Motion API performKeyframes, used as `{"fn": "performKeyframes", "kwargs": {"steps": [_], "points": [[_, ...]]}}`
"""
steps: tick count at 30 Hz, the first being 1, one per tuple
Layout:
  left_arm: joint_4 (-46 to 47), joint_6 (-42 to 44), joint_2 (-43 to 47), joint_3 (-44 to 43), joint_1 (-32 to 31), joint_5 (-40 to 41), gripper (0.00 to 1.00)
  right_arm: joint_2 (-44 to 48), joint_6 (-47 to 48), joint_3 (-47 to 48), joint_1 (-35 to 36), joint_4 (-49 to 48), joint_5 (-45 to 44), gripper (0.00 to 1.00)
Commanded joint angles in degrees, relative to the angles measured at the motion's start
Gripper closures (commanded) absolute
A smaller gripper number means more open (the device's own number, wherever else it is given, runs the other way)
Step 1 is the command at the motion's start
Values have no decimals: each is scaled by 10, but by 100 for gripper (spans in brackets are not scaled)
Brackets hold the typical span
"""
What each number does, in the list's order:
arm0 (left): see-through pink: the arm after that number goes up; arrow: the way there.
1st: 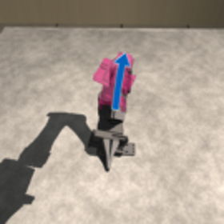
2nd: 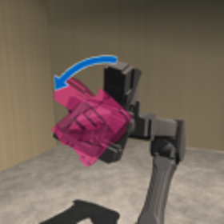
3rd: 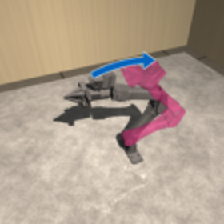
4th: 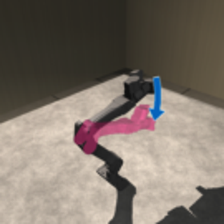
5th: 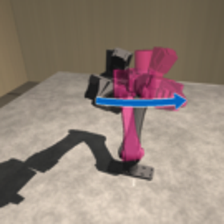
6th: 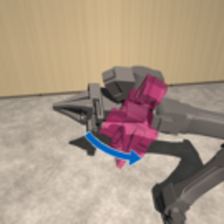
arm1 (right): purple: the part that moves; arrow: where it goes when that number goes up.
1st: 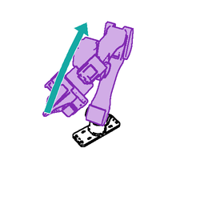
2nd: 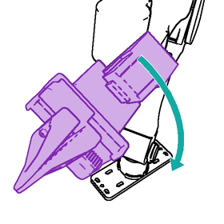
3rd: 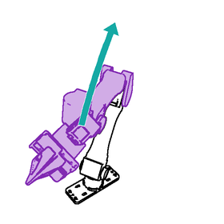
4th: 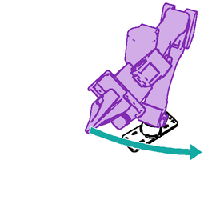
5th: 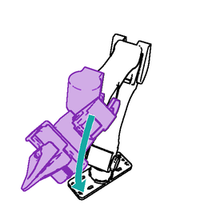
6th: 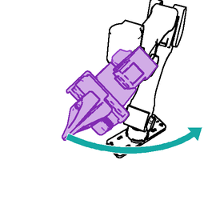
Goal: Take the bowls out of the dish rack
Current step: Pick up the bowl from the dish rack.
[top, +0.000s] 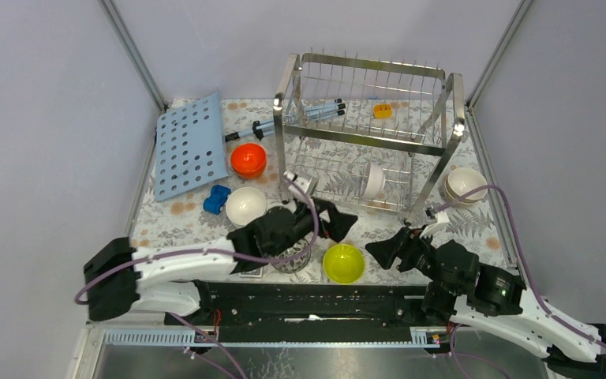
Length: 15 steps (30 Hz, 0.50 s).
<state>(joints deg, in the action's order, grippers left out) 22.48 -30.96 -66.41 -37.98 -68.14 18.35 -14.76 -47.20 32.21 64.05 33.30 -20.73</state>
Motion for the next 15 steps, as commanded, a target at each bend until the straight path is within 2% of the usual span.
{"fn": "performKeyframes", "kwargs": {"steps": [1, 6, 10, 15], "points": [[194, 41, -85, -48, 66, -165, 4, 57, 37, -46, -3, -83, -22, 23], [285, 50, -197, -83, 110, -246, 11, 90, 64, -75, -3, -125, 1, 23], [381, 47, -280, -89, 141, -290, 20, 97, 87, -72, -3, -123, 9, 23], [409, 49, -368, -138, 156, -321, 27, 137, 102, -63, -3, -100, -15, 23]]}}
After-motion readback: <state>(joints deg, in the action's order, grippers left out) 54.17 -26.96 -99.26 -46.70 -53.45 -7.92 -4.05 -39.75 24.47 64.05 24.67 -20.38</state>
